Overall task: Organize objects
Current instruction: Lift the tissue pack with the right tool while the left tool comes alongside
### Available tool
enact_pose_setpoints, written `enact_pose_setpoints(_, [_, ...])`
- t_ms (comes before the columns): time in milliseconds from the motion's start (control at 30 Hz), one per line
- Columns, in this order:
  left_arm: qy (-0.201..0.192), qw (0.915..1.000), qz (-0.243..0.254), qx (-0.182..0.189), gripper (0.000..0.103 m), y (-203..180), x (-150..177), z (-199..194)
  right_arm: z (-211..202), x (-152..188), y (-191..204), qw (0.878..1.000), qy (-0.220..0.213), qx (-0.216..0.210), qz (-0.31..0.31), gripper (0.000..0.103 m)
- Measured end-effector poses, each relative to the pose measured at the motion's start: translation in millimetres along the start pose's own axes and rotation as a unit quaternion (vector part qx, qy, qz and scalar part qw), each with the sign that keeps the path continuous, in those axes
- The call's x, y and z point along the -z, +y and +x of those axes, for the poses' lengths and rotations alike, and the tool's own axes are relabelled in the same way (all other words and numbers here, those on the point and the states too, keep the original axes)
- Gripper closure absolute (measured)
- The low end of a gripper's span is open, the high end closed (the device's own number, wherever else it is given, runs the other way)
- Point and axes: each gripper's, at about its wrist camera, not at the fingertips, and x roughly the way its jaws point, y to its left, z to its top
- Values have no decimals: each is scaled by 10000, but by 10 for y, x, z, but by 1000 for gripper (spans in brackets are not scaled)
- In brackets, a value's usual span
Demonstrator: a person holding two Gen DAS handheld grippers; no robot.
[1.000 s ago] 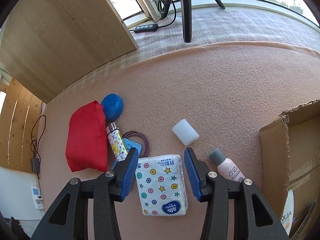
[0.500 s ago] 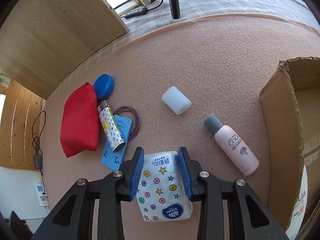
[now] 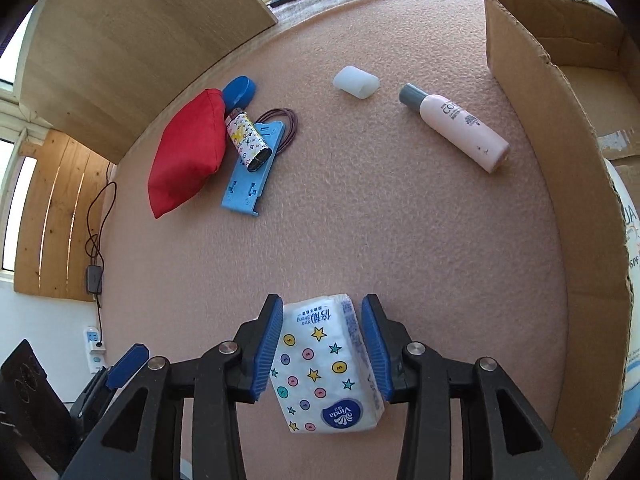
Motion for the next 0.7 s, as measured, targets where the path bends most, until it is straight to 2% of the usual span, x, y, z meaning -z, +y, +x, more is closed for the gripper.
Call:
enact_pose_setpoints(67, [41,10000,6,82,33,-44,17,41,-51,89,40,9996,-70,85,-278,55])
enact_pose_setpoints(267, [155,9990,125,409,33,-275,52,175,-111,224,72,9961,44,154,-863,54])
enact_pose_setpoints(500, [381,9944,387,911,33,-651,121,356,-107,252,4,9957,277,-126,-872,54])
enact_pose_setpoints(700, [493,9917,510,1070,34,-838,145,491,-41,271,-8,9948,460,-324,-844,54])
